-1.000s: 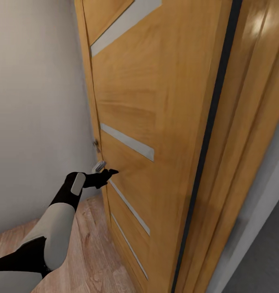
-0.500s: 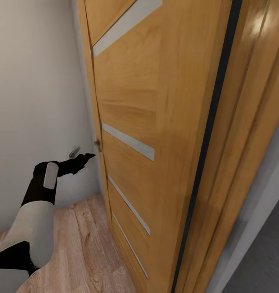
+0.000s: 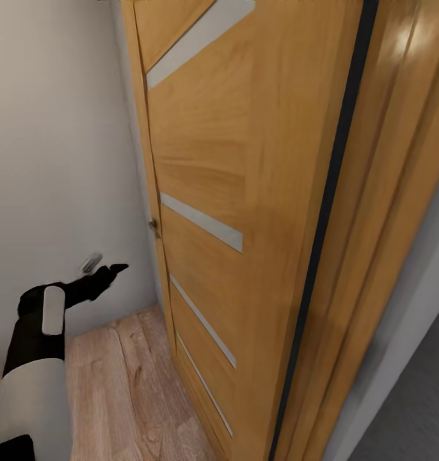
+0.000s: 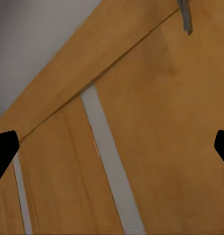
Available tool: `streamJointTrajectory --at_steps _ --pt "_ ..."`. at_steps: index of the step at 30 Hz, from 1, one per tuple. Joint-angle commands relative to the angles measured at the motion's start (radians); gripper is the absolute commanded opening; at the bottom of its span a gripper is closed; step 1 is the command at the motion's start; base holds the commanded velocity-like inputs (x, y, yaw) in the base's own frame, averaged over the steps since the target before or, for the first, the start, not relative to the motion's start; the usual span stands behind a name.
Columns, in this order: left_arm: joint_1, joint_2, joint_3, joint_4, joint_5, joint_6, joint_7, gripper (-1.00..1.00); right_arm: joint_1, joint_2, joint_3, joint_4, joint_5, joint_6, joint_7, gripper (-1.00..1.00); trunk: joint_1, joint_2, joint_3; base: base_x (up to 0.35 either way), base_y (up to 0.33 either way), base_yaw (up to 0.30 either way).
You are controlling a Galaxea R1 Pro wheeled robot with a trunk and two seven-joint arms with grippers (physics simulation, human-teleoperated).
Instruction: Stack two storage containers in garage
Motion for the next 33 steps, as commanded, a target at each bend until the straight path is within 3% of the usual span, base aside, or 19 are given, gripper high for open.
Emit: streamJointTrajectory --at_steps 1,2,6,8,12,18,23,24,28,29,32,33 --pt "0.025 -0.004 0.000 -0.032 0.001 0.000 0.000 1.00 0.000 -0.001 0.000 -0.001 0.000 0.000 0.000 1.00 0.000 0.000 0.000 -0.163 -0.019 0.000" --pt "0.081 -0.008 0.000 -0.083 0.001 0.000 -0.001 1.00 0.000 -0.005 0.001 -0.004 0.000 0.000 0.001 1.00 0.000 0.000 0.000 -0.257 -0.084 0.000" --pt "0.128 -0.012 0.000 -0.098 0.002 -0.001 -0.002 1.00 0.000 -0.008 0.000 -0.007 0.000 0.002 0.001 1.00 0.000 0.000 0.000 -0.281 -0.120 0.000" --pt "0.164 -0.039 0.000 -0.089 0.001 -0.006 -0.003 1.00 0.000 -0.012 -0.002 -0.011 -0.001 0.008 -0.001 1.00 0.000 0.000 0.000 -0.300 -0.155 0.000" --pt "0.192 -0.047 0.000 -0.087 0.000 -0.010 -0.005 1.00 0.000 -0.012 -0.003 -0.019 -0.001 0.017 -0.002 1.00 0.000 0.000 0.000 -0.303 -0.164 0.000" --pt "0.267 -0.063 -0.002 -0.091 0.001 -0.074 -0.006 1.00 -0.001 -0.012 -0.004 -0.070 -0.001 0.067 -0.005 1.00 0.000 0.000 0.000 -0.303 -0.178 0.000" --pt "0.343 -0.108 -0.006 -0.094 -0.001 -0.183 -0.007 1.00 -0.001 -0.013 -0.004 -0.193 0.000 0.213 -0.014 1.00 0.000 0.000 0.000 -0.303 -0.183 0.000" --pt "0.376 -0.129 -0.006 -0.095 -0.002 -0.236 -0.007 1.00 -0.001 -0.013 -0.004 -0.255 0.001 0.294 -0.038 1.00 0.000 0.000 0.000 -0.304 -0.184 0.000" --pt "0.479 -0.153 -0.021 -0.082 -0.005 -0.338 -0.007 1.00 -0.001 -0.031 -0.002 -0.403 0.005 0.481 -0.098 1.00 0.000 0.000 0.000 -0.304 -0.184 0.000" --pt "0.495 -0.154 -0.028 -0.078 -0.005 -0.353 -0.008 1.00 -0.001 -0.033 -0.002 -0.418 0.005 0.496 -0.102 1.00 0.000 0.000 0.000 -0.304 -0.184 0.000" --pt "0.566 -0.162 -0.093 -0.035 -0.006 -0.469 -0.006 1.00 -0.001 -0.037 -0.001 -0.460 0.006 0.537 -0.114 1.00 0.000 0.000 0.000 -0.304 -0.185 0.000" --pt "0.591 -0.164 -0.130 -0.008 -0.007 -0.540 -0.005 1.00 -0.001 -0.038 0.000 -0.467 0.006 0.543 -0.117 1.00 0.000 0.000 0.000 -0.303 -0.188 0.000"
